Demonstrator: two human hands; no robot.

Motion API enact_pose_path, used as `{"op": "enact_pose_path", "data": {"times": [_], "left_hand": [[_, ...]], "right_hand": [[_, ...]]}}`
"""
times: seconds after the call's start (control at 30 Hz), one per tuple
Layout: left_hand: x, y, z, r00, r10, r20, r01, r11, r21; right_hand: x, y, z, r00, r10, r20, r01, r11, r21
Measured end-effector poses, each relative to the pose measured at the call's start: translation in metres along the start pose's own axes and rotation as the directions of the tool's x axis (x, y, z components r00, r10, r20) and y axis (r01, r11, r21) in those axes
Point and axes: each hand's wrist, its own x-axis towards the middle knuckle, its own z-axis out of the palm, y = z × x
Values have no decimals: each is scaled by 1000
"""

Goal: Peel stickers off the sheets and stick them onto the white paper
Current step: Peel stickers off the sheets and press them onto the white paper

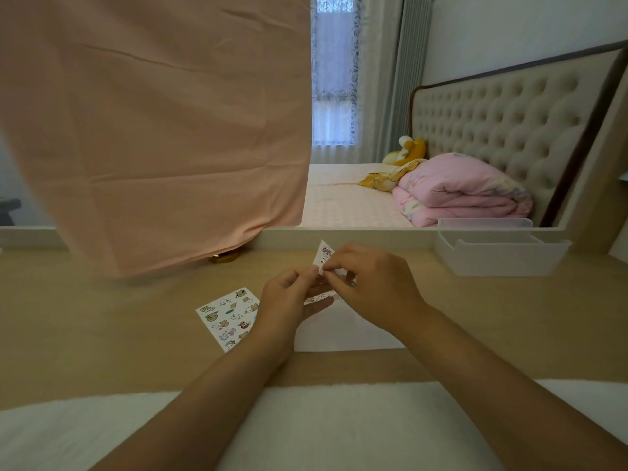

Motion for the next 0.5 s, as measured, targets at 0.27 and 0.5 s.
{"op": "enact_pose_path", "data": {"times": [0.27, 0.5], "left_hand": [[-3, -3, -2, 995, 95, 3, -94, 988, 119], [-1, -4, -5, 1000, 14, 16, -15, 999, 39]], "right_hand": [[-1, 0, 7, 969, 241, 53, -247, 938, 242], [-4, 2, 10, 993, 108, 48, -115, 978, 174]]}}
